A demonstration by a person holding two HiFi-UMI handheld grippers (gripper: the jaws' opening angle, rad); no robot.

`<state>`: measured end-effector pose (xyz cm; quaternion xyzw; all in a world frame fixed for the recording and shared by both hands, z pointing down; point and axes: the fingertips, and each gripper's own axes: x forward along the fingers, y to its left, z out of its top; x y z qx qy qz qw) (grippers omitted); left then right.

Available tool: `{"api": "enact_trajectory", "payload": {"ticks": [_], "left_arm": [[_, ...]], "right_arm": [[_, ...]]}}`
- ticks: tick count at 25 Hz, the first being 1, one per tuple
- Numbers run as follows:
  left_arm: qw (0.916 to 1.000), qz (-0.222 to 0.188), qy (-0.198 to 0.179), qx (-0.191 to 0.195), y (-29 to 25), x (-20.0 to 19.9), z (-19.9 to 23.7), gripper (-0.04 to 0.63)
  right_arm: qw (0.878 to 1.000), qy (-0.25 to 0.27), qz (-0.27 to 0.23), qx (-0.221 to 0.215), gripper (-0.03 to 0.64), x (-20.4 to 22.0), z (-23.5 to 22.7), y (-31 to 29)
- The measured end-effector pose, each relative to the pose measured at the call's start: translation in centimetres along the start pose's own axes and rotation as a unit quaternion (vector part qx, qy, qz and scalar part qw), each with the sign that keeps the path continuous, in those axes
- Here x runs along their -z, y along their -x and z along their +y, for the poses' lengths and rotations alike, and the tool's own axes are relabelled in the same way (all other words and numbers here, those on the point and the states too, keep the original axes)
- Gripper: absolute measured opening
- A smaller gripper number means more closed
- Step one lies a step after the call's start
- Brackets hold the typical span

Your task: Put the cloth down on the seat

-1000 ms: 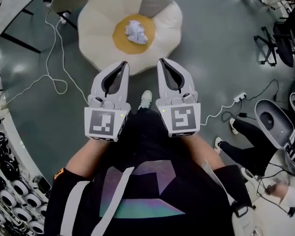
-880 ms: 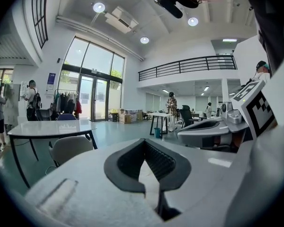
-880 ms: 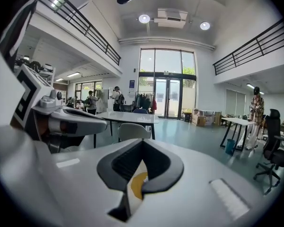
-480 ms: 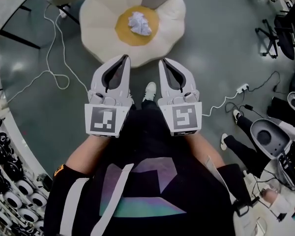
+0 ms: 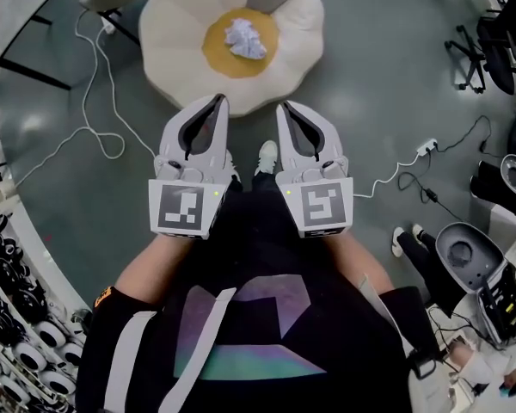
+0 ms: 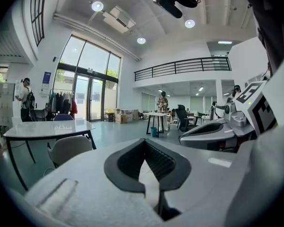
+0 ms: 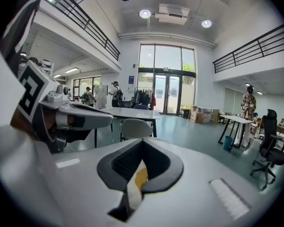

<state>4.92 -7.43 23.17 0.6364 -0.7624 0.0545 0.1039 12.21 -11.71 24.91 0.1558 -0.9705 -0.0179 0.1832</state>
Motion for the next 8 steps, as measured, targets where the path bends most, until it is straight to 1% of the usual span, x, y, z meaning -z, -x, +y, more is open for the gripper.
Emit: {"api": "enact_trajectory", "payload": {"ticks": [8], "left_arm": [[1.0000,-0.002,-0.001,0.009,0.66,-0.26,0.25,0.003]], "right_arm": [[1.000,-0.001,0.001,0.006,0.000,-0.53,0.58,0.09]]}}
